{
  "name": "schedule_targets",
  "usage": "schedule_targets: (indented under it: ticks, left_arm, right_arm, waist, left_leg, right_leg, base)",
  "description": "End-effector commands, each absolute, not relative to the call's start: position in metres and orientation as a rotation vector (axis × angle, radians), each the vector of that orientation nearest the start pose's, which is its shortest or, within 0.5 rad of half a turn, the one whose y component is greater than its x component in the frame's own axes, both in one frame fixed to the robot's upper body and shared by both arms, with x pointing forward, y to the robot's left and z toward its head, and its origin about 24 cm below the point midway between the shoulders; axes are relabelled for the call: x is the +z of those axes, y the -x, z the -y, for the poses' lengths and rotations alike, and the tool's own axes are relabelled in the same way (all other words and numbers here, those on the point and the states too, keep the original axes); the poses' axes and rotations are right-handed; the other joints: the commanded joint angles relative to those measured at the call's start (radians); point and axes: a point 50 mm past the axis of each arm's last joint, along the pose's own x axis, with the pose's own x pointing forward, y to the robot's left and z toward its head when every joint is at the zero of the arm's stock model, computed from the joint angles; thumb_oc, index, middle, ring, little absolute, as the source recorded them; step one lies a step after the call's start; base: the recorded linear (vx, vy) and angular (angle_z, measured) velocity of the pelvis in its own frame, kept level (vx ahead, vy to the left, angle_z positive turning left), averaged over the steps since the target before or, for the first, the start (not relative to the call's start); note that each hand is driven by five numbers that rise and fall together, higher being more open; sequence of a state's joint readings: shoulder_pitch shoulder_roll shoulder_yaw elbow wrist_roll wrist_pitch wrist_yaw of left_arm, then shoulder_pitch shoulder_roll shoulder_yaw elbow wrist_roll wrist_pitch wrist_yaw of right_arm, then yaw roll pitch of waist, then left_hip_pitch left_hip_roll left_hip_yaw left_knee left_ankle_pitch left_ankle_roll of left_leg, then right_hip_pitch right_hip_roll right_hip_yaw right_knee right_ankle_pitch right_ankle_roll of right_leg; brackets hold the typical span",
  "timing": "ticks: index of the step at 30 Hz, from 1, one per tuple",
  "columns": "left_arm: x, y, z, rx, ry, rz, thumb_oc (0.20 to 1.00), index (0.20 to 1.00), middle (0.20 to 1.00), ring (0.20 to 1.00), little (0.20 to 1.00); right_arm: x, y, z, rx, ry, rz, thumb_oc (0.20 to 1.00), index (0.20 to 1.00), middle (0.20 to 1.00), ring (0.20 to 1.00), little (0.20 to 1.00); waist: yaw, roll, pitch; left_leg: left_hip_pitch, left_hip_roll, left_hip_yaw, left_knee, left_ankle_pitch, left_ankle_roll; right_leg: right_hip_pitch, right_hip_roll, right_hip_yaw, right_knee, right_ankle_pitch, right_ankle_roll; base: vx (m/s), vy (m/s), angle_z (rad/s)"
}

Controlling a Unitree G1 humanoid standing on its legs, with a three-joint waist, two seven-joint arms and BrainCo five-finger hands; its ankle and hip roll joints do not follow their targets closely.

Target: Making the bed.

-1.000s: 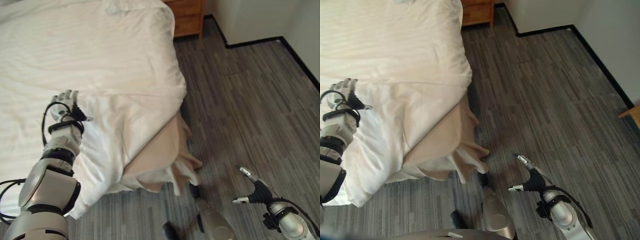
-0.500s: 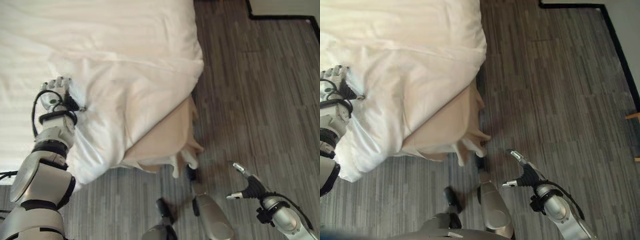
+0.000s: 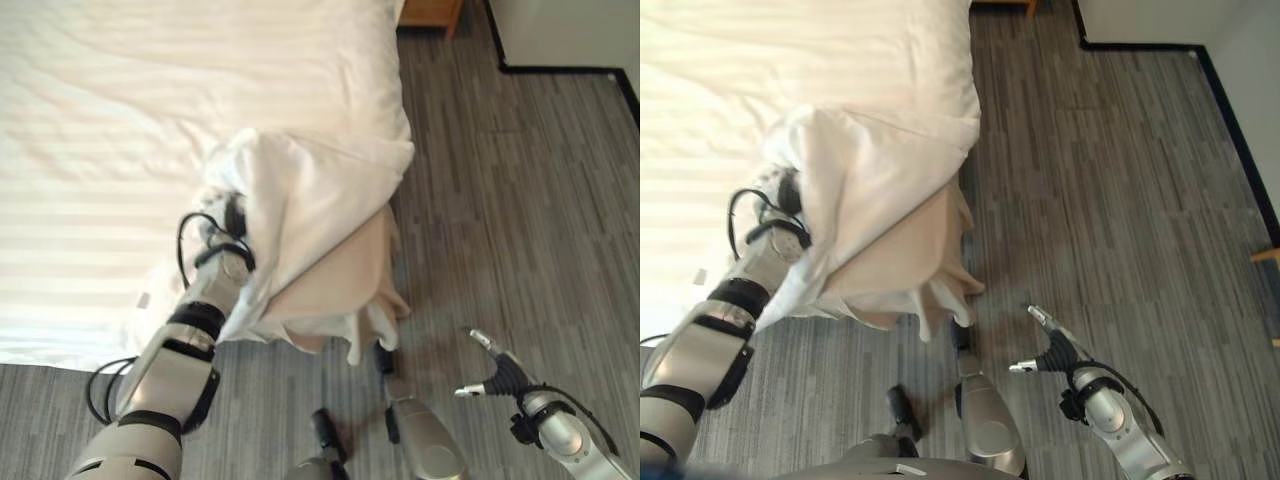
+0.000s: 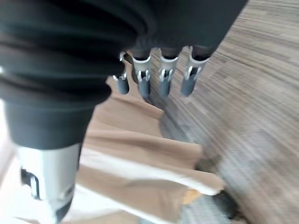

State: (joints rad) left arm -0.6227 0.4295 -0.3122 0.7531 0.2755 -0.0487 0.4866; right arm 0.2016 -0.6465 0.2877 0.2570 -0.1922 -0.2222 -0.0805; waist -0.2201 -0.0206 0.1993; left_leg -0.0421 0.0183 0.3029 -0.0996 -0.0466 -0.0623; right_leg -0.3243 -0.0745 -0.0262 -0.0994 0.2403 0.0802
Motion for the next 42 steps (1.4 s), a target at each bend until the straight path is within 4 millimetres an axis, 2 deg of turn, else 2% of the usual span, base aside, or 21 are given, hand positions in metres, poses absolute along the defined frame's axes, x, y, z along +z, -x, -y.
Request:
schedule_targets:
  ticks: [1, 2, 3, 4, 5, 9, 12, 15, 18, 19, 20, 22, 26, 27, 29, 33, 35, 36, 39, 41, 42]
  left_arm:
    - [0.053, -0.344, -0.172, 0.087, -0.74, 0.093, 0.2, 0.2, 0.2, 0.2, 0.2]
    - [0.053, -0.344, -0.173, 0.089, -0.741, 0.093, 0.2, 0.2, 0.2, 0.2, 0.2]
    - [0.023, -0.323, -0.161, 0.006, -0.652, 0.01, 0.2, 0.2, 0.2, 0.2, 0.2]
    - [0.014, -0.315, -0.156, -0.034, -0.617, -0.018, 0.2, 0.2, 0.2, 0.2, 0.2]
    - [0.014, -0.316, -0.156, -0.034, -0.617, -0.018, 0.2, 0.2, 0.2, 0.2, 0.2]
    - [-0.033, -0.273, -0.131, -0.223, -0.451, -0.214, 0.2, 0.2, 0.2, 0.2, 0.2]
    - [-0.05, -0.249, -0.114, -0.367, -0.383, -0.294, 0.2, 0.2, 0.2, 0.2, 0.2]
    - [-0.048, -0.24, -0.1, -0.473, -0.356, -0.285, 0.2, 0.2, 0.2, 0.2, 0.2]
    - [-0.044, -0.224, -0.061, -0.688, -0.267, -0.269, 0.2, 0.2, 0.2, 0.2, 0.2]
    - [-0.042, -0.218, -0.043, -0.777, -0.249, -0.258, 0.787, 0.787, 0.787, 0.787, 0.787]
    - [-0.04, -0.214, -0.035, -0.832, -0.25, -0.247, 1.0, 1.0, 1.0, 1.0, 1.0]
    - [-0.037, -0.21, -0.026, -0.898, -0.257, -0.232, 1.0, 1.0, 1.0, 1.0, 1.0]
    - [-0.032, -0.176, 0.02, -1.285, -0.352, -0.156, 1.0, 1.0, 1.0, 1.0, 1.0]
    - [-0.033, -0.157, 0.033, -1.39, -0.333, -0.157, 1.0, 1.0, 1.0, 1.0, 1.0]
    - [-0.033, -0.135, 0.043, -1.497, -0.238, -0.206, 1.0, 1.0, 1.0, 1.0, 1.0]
    - [-0.036, -0.142, 0.038, -1.399, -0.172, -0.252, 1.0, 1.0, 1.0, 1.0, 1.0]
    - [-0.029, -0.171, 0.024, -1.216, -0.083, -0.251, 1.0, 1.0, 1.0, 1.0, 1.0]
    - [-0.028, -0.172, 0.023, -1.214, -0.083, -0.251, 1.0, 1.0, 1.0, 1.0, 1.0]
    - [-0.009, -0.223, -0.022, -0.864, 0.073, -0.2, 1.0, 1.0, 1.0, 1.0, 1.0]
    - [0.002, -0.241, -0.05, -0.718, 0.118, -0.16, 1.0, 1.0, 1.0, 1.0, 1.0]
    - [0.002, -0.241, -0.05, -0.717, 0.117, -0.16, 1.0, 1.0, 1.0, 1.0, 1.0]
  right_arm:
    - [-0.028, -0.19, 0.251, 0.193, 0.736, -0.296, 1.0, 1.0, 1.0, 1.0, 1.0]
    - [-0.028, -0.19, 0.25, 0.195, 0.736, -0.294, 1.0, 1.0, 1.0, 1.0, 1.0]
    - [-0.057, -0.185, 0.256, 0.152, 0.688, -0.446, 1.0, 1.0, 1.0, 1.0, 1.0]
    - [-0.071, -0.18, 0.257, 0.126, 0.658, -0.522, 1.0, 1.0, 1.0, 1.0, 1.0]
    - [-0.071, -0.181, 0.257, 0.127, 0.658, -0.522, 1.0, 1.0, 1.0, 1.0, 1.0]
    - [-0.129, -0.131, 0.272, -0.019, 0.559, -0.945, 1.0, 1.0, 1.0, 1.0, 1.0]
    - [-0.144, -0.098, 0.279, -0.102, 0.494, -1.129, 1.0, 1.0, 1.0, 1.0, 1.0]
    - [-0.149, -0.077, 0.285, -0.142, 0.461, -1.23, 1.0, 1.0, 1.0, 1.0, 1.0]
    - [-0.15, -0.055, 0.295, -0.224, 0.404, -1.338, 1.0, 1.0, 1.0, 1.0, 1.0]
    - [-0.148, -0.056, 0.3, -0.246, 0.406, -1.335, 1.0, 1.0, 1.0, 1.0, 1.0]
    - [-0.146, -0.057, 0.304, -0.255, 0.412, -1.332, 1.0, 1.0, 1.0, 1.0, 1.0]
    - [-0.144, -0.059, 0.308, -0.264, 0.422, -1.326, 1.0, 1.0, 1.0, 1.0, 1.0]
    - [-0.127, -0.075, 0.338, -0.302, 0.514, -1.276, 1.0, 1.0, 1.0, 1.0, 1.0]
    - [-0.133, -0.108, 0.309, -0.231, 0.517, -1.181, 1.0, 1.0, 1.0, 1.0, 1.0]
    - [-0.131, -0.095, 0.321, -0.271, 0.522, -1.235, 1.0, 1.0, 1.0, 1.0, 1.0]
    - [-0.133, -0.074, 0.326, -0.273, 0.537, -1.298, 1.0, 1.0, 1.0, 1.0, 1.0]
    - [-0.132, -0.071, 0.329, -0.256, 0.587, -1.311, 1.0, 1.0, 1.0, 1.0, 1.0]
    - [-0.132, -0.071, 0.329, -0.254, 0.588, -1.31, 1.0, 1.0, 1.0, 1.0, 1.0]
    - [-0.125, -0.09, 0.333, -0.296, 0.601, -1.226, 1.0, 1.0, 1.0, 1.0, 1.0]
    - [-0.114, -0.11, 0.342, -0.32, 0.647, -1.151, 1.0, 1.0, 1.0, 1.0, 1.0]
    - [-0.114, -0.111, 0.341, -0.318, 0.647, -1.15, 1.0, 1.0, 1.0, 1.0, 1.0]
  waist:
    - [0.014, 0.037, -0.035]
    - [0.014, 0.035, -0.036]
    - [0.031, 0.033, -0.046]
    - [0.037, 0.029, -0.053]
    - [0.037, 0.029, -0.054]
    - [0.066, 0.021, -0.077]
    - [0.076, 0.017, -0.081]
    - [0.077, 0.016, -0.081]
    - [0.066, 0.021, -0.074]
    - [0.055, 0.024, -0.069]
    - [0.049, 0.027, -0.066]
    - [0.045, 0.032, -0.063]
    - [-0.001, 0.06, -0.059]
    - [0.004, 0.069, -0.061]
    - [-0.012, 0.063, -0.068]
    - [-0.011, 0.046, -0.075]
    - [0.002, 0.032, -0.08]
    - [-0.002, 0.03, -0.078]
    - [0.033, 0.014, -0.079]
    - [0.054, 0.005, -0.078]
    - [0.054, 0.003, -0.081]
  left_leg:
    - [-0.058, 0.055, -0.047, 0.012, 0.003, 0.009]
    - [-0.062, 0.055, -0.046, 0.012, 0.007, 0.009]
    - [-0.022, 0.049, -0.051, 0.012, -0.005, 0.016]
    - [-0.009, 0.045, -0.053, 0.012, -0.006, 0.02]
    - [-0.01, 0.045, -0.053, 0.012, -0.006, 0.02]
    - [0.056, 0.037, -0.072, 0.012, -0.018, 0.033]
    - [0.089, 0.029, -0.079, 0.012, -0.03, 0.04]
    - [0.104, 0.025, -0.087, 0.012, -0.036, 0.045]
    - [0.116, 0.014, -0.095, 0.012, -0.044, 0.052]
    - [0.118, 0.009, -0.091, 0.012, -0.049, 0.056]
    - [0.12, 0.006, -0.087, 0.012, -0.052, 0.058]
    - [0.123, 0.004, -0.08, 0.012, -0.057, 0.061]
    - [0.149, -0.01, -0.033, 0.012, -0.083, 0.071]
    - [0.159, -0.013, -0.026, 0.012, -0.091, 0.076]
    - [0.187, -0.017, -0.002, 0.012, -0.11, 0.09]
    - [0.208, -0.017, 0.003, 0.012, -0.114, 0.093]
    - [0.213, -0.014, -0.009, 0.012, -0.109, 0.09]
    - [0.214, -0.014, -0.012, 0.012, -0.109, 0.09]
    - [0.22, -0.008, -0.035, 0.012, -0.102, 0.087]
    - [0.216, -0.005, -0.047, 0.012, -0.097, 0.084]
    - [0.212, -0.006, -0.047, 0.012, -0.093, 0.083]
  right_leg:
    - [0.109, -0.049, 0.011, 0.012, -0.177, 0.082]
    - [0.106, -0.049, 0.012, 0.012, -0.174, 0.081]
    - [0.152, -0.056, 0.001, 0.012, -0.183, 0.081]
    - [0.167, -0.058, 0.0, 0.012, -0.184, 0.079]
    - [0.166, -0.058, 0.0, 0.012, -0.183, 0.079]
    - [0.242, -0.068, -0.016, 0.012, -0.193, 0.078]
    - [0.282, -0.076, -0.025, 0.012, -0.199, 0.079]
    - [0.3, -0.081, -0.026, 0.012, -0.203, 0.082]
    - [0.31, -0.09, -0.019, 0.012, -0.201, 0.088]
    - [0.306, -0.093, -0.009, 0.012, -0.198, 0.091]
    - [0.303, -0.094, -0.003, 0.012, -0.196, 0.093]
    - [0.299, -0.095, 0.006, 0.012, -0.196, 0.095]
    - [0.282, -0.099, 0.065, 0.012, -0.185, 0.116]
    - [0.279, -0.1, 0.079, 0.012, -0.184, 0.117]
    - [0.28, -0.096, 0.113, 0.012, -0.182, 0.12]
    - [0.294, -0.093, 0.121, 0.012, -0.183, 0.121]
    - [0.311, -0.095, 0.106, 0.012, -0.186, 0.12]
    - [0.313, -0.096, 0.103, 0.012, -0.187, 0.12]
    - [0.339, -0.1, 0.067, 0.012, -0.193, 0.119]
    - [0.347, -0.1, 0.05, 0.012, -0.193, 0.116]
    - [0.342, -0.101, 0.05, 0.012, -0.19, 0.115]
  base:
    - [0.01, 0.031, 0.19]
    - [0.01, 0.07, 0.17]
    - [0.0, 0.06, 0.14]
    - [0.01, 0.064, 0.1]
    - [0.0, 0.03, 0.1]
    - [0.01, 0.042, 0.17]
    - [0.0, 0.028, 0.1]
    - [0.01, 0.009, 0.15]
    - [-0.02, 0.017, 0.13]
    - [-0.02, 0.029, 0.06]
    - [-0.02, 0.039, -0.04]
    - [-0.01, 0.04, -0.14]
    - [0.03, 0.068, -0.51]
    - [0.09, 0.08, -1.2]
    - [0.09, 0.031, -0.75]
    - [0.02, -0.008, -0.04]
    - [0.01, -0.019, 0.02]
    - [0.0, 0.0, 0.0]
    - [0.01, -0.026, 0.13]
    - [-0.01, -0.018, 0.29]
    - [-0.01, -0.021, 0.29]
